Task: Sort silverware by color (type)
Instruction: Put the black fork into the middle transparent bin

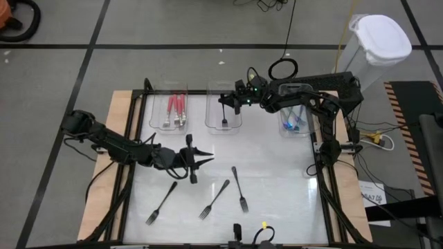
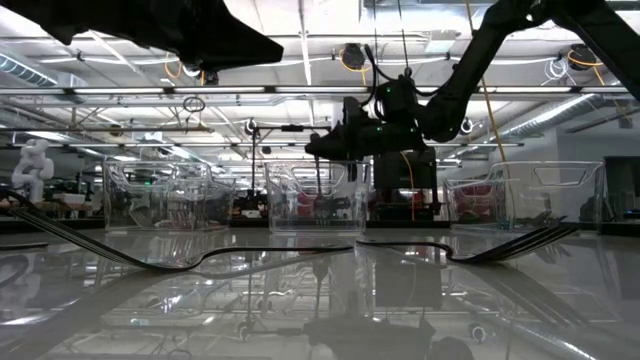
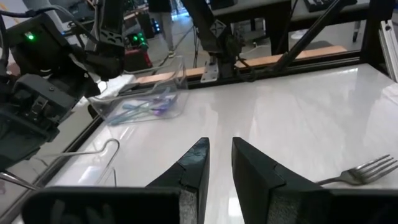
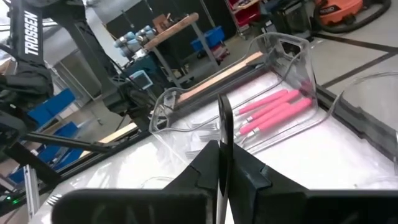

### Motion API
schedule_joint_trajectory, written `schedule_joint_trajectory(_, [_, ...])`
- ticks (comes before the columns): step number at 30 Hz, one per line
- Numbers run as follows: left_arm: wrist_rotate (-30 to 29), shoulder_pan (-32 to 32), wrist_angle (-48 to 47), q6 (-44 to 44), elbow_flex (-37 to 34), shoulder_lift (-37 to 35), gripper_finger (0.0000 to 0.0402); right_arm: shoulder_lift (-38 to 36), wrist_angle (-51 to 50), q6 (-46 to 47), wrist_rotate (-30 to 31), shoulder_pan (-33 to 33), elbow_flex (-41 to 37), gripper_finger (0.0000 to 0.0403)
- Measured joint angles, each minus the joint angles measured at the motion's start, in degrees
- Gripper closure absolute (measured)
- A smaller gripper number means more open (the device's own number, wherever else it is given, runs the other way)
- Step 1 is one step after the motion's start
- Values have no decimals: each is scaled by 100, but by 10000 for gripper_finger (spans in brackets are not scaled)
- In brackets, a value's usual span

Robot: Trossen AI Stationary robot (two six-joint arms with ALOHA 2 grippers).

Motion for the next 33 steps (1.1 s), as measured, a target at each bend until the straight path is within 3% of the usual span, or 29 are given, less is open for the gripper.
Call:
schedule_joint_trajectory(9, [-17, 0, 14, -2, 0, 0, 332, -4, -258, -31, 584, -2, 6, 388])
schedule_joint_trajectory(15, [-37, 0, 28, -4, 0, 0, 332, -14, -447, -96, 583, -11, 9, 378])
schedule_joint_trajectory(27, [-256, -7, 35, -6, 0, 0, 332, -97, -461, -73, 586, -11, 4, 232])
schedule_joint_trajectory(33, [-256, -7, 20, -11, 0, 0, 332, -607, -720, -328, 585, -2, 4, 188])
